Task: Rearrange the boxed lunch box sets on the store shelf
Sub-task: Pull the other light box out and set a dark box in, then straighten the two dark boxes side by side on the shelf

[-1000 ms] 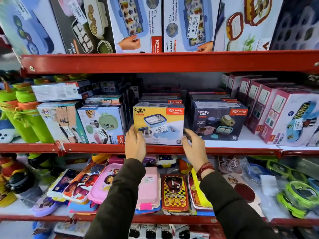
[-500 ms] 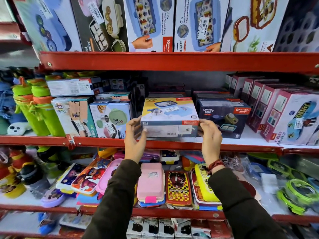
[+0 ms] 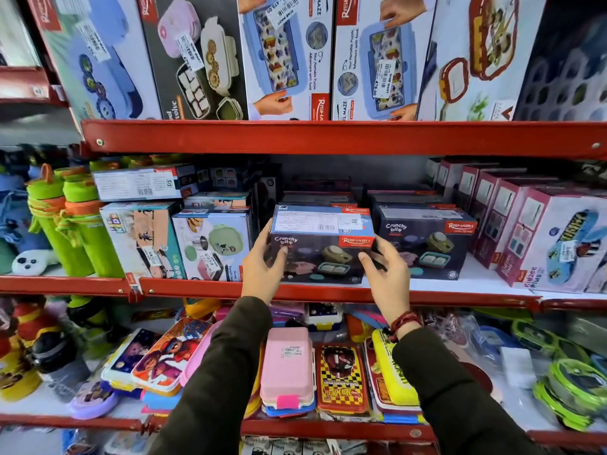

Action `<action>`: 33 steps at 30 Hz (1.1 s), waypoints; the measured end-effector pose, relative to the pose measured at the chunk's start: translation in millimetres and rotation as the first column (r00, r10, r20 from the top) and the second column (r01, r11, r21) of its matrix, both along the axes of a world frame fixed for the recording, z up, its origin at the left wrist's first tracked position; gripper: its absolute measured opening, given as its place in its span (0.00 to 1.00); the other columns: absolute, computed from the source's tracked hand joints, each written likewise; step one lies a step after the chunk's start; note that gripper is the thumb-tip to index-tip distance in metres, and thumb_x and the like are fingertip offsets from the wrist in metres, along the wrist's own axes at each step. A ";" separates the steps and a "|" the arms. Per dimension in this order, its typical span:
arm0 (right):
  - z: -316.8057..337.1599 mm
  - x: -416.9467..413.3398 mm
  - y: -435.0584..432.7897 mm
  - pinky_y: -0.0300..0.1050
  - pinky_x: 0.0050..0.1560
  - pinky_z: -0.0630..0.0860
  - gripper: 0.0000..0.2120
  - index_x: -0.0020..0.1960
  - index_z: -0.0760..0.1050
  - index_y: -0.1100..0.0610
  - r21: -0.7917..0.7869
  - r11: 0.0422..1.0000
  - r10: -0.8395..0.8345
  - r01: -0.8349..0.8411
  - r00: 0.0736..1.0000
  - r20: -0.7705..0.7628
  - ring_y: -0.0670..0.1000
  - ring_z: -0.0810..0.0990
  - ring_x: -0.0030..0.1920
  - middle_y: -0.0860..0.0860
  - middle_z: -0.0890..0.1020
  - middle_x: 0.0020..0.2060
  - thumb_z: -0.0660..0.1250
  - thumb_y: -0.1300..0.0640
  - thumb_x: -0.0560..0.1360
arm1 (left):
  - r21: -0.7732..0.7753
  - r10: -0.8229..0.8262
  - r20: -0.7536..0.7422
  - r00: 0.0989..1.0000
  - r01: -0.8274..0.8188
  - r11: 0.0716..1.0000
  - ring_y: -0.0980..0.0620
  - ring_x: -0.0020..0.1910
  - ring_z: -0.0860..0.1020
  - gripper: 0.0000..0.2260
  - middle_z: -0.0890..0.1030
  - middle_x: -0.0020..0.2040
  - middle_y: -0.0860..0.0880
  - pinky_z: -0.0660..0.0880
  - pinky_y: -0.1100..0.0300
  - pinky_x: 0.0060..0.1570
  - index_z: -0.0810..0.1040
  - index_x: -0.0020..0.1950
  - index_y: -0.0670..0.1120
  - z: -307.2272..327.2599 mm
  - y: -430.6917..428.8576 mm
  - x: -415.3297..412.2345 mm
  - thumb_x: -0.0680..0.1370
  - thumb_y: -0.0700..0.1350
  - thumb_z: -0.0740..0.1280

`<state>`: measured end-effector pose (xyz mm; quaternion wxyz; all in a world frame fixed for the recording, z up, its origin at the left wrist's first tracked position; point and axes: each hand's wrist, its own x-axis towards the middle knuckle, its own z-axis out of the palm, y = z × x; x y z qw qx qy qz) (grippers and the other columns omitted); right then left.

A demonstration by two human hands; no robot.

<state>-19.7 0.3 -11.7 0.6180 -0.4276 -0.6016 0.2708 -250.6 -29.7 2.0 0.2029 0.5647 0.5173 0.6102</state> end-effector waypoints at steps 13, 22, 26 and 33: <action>4.7 -16.0 36.3 0.59 0.71 0.74 0.23 0.74 0.71 0.57 -0.116 0.985 -0.099 0.124 0.975 0.201 0.59 0.79 0.68 0.58 0.80 0.67 0.68 0.59 0.79 | -0.153 0.157 -0.008 0.988 -0.156 0.976 0.42 0.73 0.73 0.24 0.75 0.73 0.41 0.67 0.56 0.74 0.65 0.79 0.43 7.1 37.9 5.8 0.83 0.43 0.64; 7.6 -13.9 26.0 0.57 0.80 0.61 0.26 0.79 0.62 0.51 -0.224 0.973 0.058 -0.048 0.998 0.039 0.53 0.65 0.79 0.51 0.67 0.79 0.62 0.49 0.82 | -0.128 0.111 0.237 0.965 -0.083 0.988 0.48 0.80 0.62 0.27 0.65 0.81 0.47 0.57 0.59 0.77 0.59 0.82 0.49 8.4 30.5 18.3 0.85 0.58 0.54; 5.5 -15.7 19.3 0.58 0.80 0.61 0.29 0.78 0.65 0.47 -0.275 0.955 0.095 -0.108 0.994 -0.062 0.50 0.66 0.78 0.49 0.70 0.77 0.58 0.38 0.79 | -0.133 0.108 0.299 0.948 -0.071 0.989 0.47 0.77 0.68 0.27 0.71 0.77 0.46 0.62 0.49 0.79 0.65 0.79 0.51 3.5 25.7 18.5 0.84 0.62 0.51; 0.0 -12.0 1.3 0.57 0.79 0.63 0.34 0.74 0.69 0.39 -0.269 0.945 0.151 -0.184 0.979 -0.138 0.47 0.68 0.76 0.44 0.71 0.75 0.56 0.28 0.71 | -0.053 0.045 0.322 0.945 -0.030 0.998 0.55 0.73 0.70 0.22 0.72 0.75 0.51 0.64 0.57 0.76 0.68 0.77 0.54 -2.2 6.5 13.4 0.86 0.57 0.51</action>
